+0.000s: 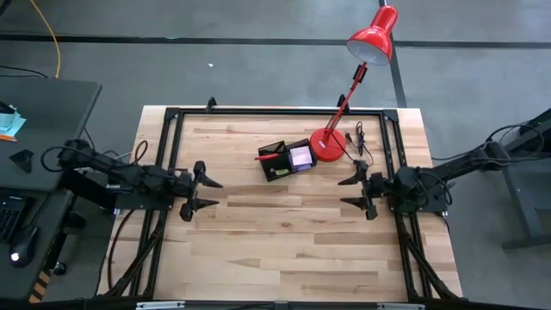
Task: Pick and place office supplies into organizer
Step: Return to Home Position
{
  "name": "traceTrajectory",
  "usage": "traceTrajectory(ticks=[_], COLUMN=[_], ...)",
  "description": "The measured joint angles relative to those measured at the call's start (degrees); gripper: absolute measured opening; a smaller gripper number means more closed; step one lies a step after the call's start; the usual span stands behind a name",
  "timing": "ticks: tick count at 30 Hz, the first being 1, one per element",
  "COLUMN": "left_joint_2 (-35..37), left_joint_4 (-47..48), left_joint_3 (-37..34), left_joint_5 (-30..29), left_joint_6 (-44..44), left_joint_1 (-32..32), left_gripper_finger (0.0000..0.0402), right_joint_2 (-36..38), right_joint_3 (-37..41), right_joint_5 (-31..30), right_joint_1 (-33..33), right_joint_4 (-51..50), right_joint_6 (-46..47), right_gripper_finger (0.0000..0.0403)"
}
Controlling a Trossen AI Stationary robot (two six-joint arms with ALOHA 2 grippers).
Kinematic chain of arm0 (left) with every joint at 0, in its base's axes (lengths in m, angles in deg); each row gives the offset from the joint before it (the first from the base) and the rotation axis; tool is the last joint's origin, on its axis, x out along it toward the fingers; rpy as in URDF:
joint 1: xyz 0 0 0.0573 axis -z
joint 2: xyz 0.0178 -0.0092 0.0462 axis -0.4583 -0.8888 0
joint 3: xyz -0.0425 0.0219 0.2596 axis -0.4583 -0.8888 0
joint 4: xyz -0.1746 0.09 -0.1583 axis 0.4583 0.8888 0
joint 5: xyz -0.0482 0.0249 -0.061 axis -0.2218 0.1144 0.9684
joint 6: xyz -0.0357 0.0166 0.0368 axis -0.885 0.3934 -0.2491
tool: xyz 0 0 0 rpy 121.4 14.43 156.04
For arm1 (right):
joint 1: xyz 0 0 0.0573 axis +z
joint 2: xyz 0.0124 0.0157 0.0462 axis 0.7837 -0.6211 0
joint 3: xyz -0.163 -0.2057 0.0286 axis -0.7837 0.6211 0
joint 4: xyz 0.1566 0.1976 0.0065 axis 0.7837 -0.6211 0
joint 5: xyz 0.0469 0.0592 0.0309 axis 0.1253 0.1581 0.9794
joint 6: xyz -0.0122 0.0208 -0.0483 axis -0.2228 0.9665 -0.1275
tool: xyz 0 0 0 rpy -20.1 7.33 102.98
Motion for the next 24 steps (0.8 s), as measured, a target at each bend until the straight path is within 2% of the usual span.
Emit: traceTrajectory(ticks=[12, 20, 24], left_joint_2=[11.5, 16.8, 20.3], left_joint_4=[10.7, 16.0, 20.2], left_joint_3=[0.0, 0.0, 0.1], left_joint_5=[-1.4, -3.4, -3.6], left_joint_6=[0.4, 1.4, 1.4], left_joint_1=[0.0, 0.0, 0.0], left_gripper_finger=[0.0244, 0.0244, 0.0244], right_joint_2=[14.9, 27.8, 27.5], right_joint_3=[0.0, 0.0, -0.2], right_joint_5=[3.6, 4.9, 4.7], right_joint_1=[-4.6, -4.7, -4.7], right_joint_4=[-16.6, -25.3, -27.8], right_joint_6=[-0.2, -3.6, -2.3], right_gripper_finger=[0.0236, 0.0236, 0.0236])
